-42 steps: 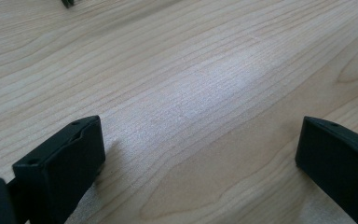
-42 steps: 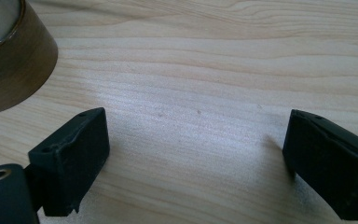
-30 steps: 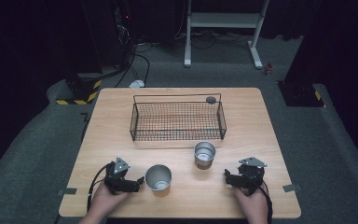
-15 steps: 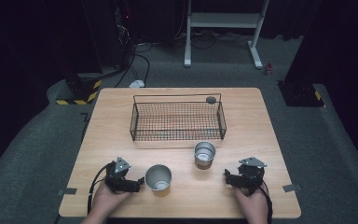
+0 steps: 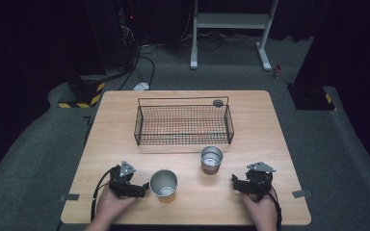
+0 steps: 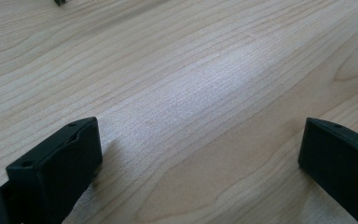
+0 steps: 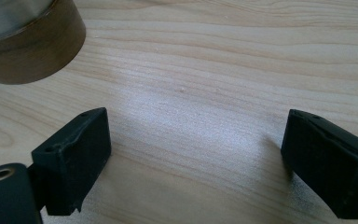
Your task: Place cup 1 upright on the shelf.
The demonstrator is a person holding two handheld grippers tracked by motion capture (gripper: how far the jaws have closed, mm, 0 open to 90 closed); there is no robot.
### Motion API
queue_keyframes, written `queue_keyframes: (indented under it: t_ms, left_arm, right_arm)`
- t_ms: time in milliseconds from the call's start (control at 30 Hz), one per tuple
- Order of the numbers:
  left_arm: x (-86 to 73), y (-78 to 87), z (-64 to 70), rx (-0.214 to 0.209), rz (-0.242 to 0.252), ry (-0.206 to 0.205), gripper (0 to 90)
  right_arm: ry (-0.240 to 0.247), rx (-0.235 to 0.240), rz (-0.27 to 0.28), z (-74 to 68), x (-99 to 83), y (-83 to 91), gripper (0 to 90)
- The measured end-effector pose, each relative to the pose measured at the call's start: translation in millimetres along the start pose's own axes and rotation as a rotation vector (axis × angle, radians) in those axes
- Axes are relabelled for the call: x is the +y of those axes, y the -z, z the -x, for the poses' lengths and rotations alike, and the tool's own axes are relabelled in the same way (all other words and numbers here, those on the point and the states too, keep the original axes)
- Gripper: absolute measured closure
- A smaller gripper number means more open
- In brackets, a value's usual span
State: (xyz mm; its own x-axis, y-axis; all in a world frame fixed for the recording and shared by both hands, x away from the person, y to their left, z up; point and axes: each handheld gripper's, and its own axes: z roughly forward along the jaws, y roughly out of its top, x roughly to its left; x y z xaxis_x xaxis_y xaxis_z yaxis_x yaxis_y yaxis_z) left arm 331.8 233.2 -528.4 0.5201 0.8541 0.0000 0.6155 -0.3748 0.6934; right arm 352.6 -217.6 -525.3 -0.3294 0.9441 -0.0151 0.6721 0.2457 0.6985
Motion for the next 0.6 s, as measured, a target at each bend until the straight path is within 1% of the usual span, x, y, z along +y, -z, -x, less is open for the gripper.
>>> queue_keyframes:
  t_ms: [33,100,233,267,367,400,433,467,500,567,600]
  left_arm:
    - [0.2,1.0,-1.0,0.001,0.012,-0.001,0.0]
    - [0.2,2.5,-2.5,-0.009,0.018,0.010,0.0]
    - [-0.2,5.3,-2.6,-0.042,0.037,0.026,0.0]
    - [-0.1,6.2,-2.2,-0.041,0.043,0.017,0.0]
    - [0.9,8.9,-0.7,-0.042,0.057,0.014,0.0]
    - [2.0,11.3,-0.3,-0.046,0.071,0.019,0.0]
    - [2.0,11.3,-0.3,-0.046,0.071,0.019,0.0]
    - [3.3,15.5,0.4,-0.055,0.089,0.019,0.1]
    - [3.9,17.5,0.8,-0.056,0.099,0.018,0.3]
    - [4.5,19.7,0.8,-0.055,0.102,0.015,0.4]
    - [5.1,21.6,1.3,-0.059,0.111,0.020,0.4]
  right_arm:
    - [0.000,0.000,0.000,0.0,0.0,0.0,8.0]
    - [0.000,0.000,0.000,0.0,0.0,0.0,8.0]
    - [0.000,0.000,0.000,0.0,0.0,0.0,8.1]
    - [0.001,0.001,0.000,-0.1,0.0,0.0,8.4]
    - [0.001,0.004,0.001,-0.4,0.3,0.1,8.8]
    - [0.002,0.004,0.003,-0.4,0.2,0.0,8.9]
    - [0.002,0.004,0.003,-0.4,0.2,0.0,8.9]
    - [0.002,0.004,0.003,-0.4,0.2,0.0,8.9]
    - [0.001,0.004,0.003,-0.5,0.2,0.1,9.0]
    - [0.002,0.005,0.003,-0.5,0.2,0.1,9.1]
    - [0.002,0.005,0.003,-0.5,0.2,0.1,9.1]
